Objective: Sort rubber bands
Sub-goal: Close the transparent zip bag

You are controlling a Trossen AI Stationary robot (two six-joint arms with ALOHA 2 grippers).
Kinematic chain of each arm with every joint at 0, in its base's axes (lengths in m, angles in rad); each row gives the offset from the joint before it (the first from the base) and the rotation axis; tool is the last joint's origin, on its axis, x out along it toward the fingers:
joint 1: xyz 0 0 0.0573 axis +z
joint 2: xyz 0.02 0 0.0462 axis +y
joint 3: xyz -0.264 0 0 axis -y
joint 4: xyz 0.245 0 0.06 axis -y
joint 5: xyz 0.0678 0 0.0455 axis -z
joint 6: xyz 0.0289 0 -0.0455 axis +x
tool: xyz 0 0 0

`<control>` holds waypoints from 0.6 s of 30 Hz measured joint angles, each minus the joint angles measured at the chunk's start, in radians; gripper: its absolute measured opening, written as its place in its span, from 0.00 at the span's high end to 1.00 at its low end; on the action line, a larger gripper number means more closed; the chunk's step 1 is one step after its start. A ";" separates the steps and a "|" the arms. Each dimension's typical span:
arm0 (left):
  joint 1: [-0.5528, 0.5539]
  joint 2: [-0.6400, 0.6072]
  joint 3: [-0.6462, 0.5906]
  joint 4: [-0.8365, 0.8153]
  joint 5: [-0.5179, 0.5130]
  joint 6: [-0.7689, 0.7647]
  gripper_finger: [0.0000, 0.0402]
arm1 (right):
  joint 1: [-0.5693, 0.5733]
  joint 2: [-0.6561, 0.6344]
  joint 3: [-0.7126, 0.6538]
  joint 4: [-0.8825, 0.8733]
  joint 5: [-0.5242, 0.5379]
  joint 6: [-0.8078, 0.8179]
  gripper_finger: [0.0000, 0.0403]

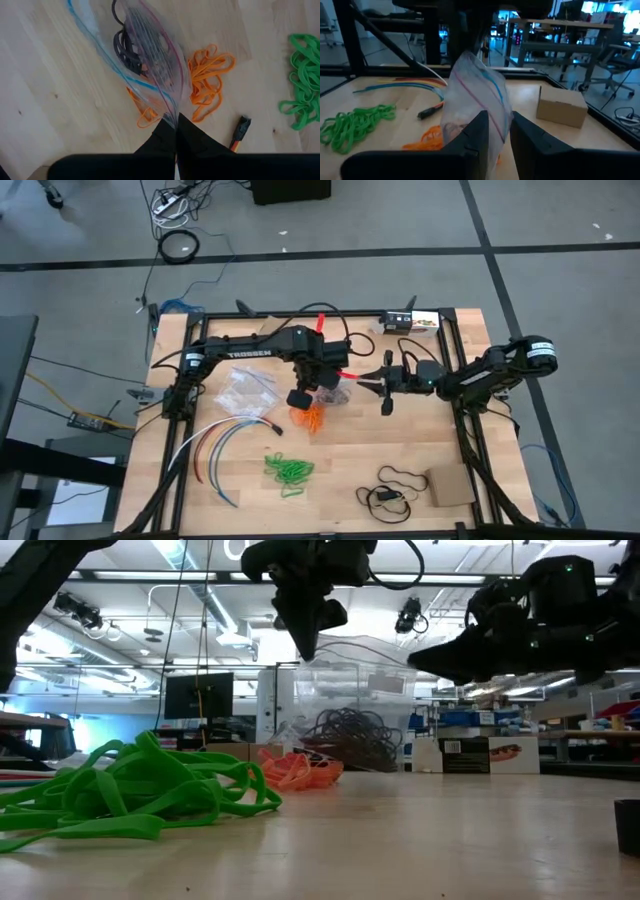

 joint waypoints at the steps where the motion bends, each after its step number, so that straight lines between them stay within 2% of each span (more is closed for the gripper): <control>1: -0.001 0.000 0.000 0.001 0.000 -0.001 1.00 | 0.000 0.000 0.006 -0.003 -0.003 -0.003 0.83; 10: -0.016 0.000 0.000 0.008 0.004 -0.003 1.00 | -0.013 0.000 0.054 -0.107 -0.046 0.006 0.85; 18: -0.016 0.000 0.000 0.008 0.004 -0.004 1.00 | -0.013 0.000 0.054 -0.113 -0.063 0.012 0.85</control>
